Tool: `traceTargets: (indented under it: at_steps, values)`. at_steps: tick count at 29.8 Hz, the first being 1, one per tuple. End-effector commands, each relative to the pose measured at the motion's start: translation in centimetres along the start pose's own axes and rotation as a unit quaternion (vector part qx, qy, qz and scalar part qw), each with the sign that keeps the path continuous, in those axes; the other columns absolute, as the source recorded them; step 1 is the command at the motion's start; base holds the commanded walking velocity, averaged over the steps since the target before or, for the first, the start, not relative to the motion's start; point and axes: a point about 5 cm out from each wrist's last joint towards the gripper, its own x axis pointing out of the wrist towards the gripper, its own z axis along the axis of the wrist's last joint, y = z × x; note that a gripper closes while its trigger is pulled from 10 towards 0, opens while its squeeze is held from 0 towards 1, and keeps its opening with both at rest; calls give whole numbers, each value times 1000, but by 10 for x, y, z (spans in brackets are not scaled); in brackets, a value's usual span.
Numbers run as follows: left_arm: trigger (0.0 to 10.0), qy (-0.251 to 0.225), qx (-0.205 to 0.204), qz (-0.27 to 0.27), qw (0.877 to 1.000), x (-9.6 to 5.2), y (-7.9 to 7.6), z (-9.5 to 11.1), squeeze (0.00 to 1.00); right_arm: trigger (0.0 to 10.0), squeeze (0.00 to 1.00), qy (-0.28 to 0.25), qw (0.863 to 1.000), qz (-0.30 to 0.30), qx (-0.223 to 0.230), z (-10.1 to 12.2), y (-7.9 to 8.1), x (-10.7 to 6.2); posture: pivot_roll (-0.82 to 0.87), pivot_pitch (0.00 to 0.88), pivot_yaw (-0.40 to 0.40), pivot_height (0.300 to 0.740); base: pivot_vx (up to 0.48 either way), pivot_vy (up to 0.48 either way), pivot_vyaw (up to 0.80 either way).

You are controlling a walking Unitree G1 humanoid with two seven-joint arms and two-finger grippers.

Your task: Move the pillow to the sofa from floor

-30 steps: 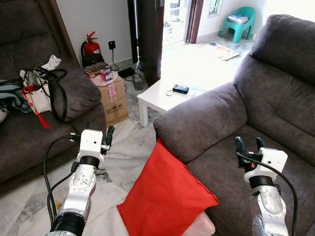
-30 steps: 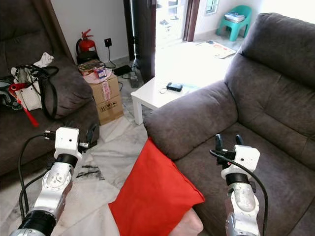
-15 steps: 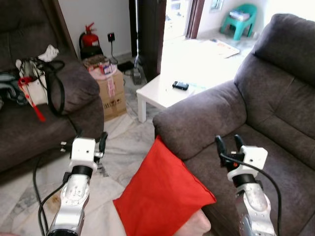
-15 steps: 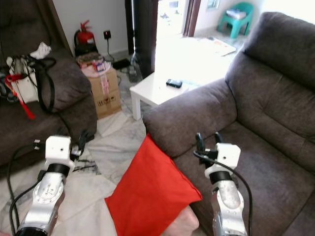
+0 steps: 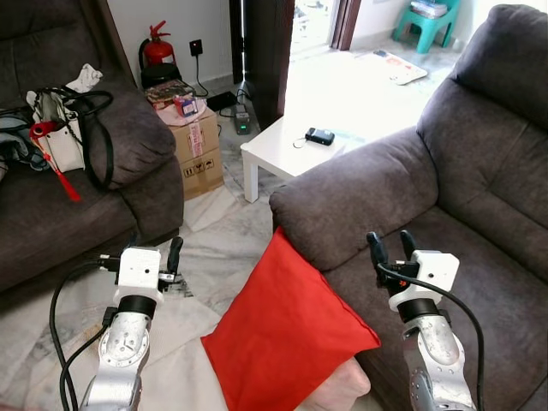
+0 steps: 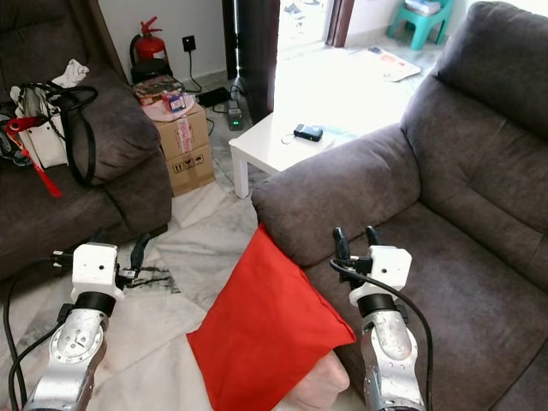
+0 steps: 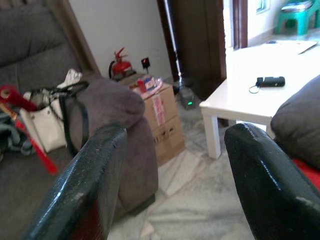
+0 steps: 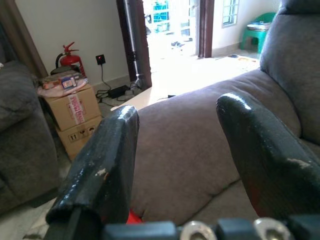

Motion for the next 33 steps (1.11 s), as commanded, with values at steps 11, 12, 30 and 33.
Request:
traceTargets:
  at_steps: [11, 12, 30, 33]
  values:
    - [10000, 2, -5, -24, 1000, -1, -7, 3, 0, 10000, 0, -2, 1000, -24, -8, 5, -13, -5, -63, 127, -15, 740, 0, 0, 0]
    - [10000, 2, -5, -24, 1000, -1, -7, 4, 0, 10000, 0, -2, 1000, -23, -8, 5, -13, -5, -63, 127, -15, 740, 0, 0, 0]
    - [10000, 1, -6, -29, 1000, 7, -7, 6, 0, 10000, 0, -11, 999, -33, 3, 7, -10, 1, -59, 48, 20, 740, 0, 0, 0]
    - [10000, 0, -7, -29, 1000, 10, -8, 7, 0, 10000, 0, -15, 999, -29, 2, 9, -8, 5, -61, 25, 20, 740, 0, 0, 0]
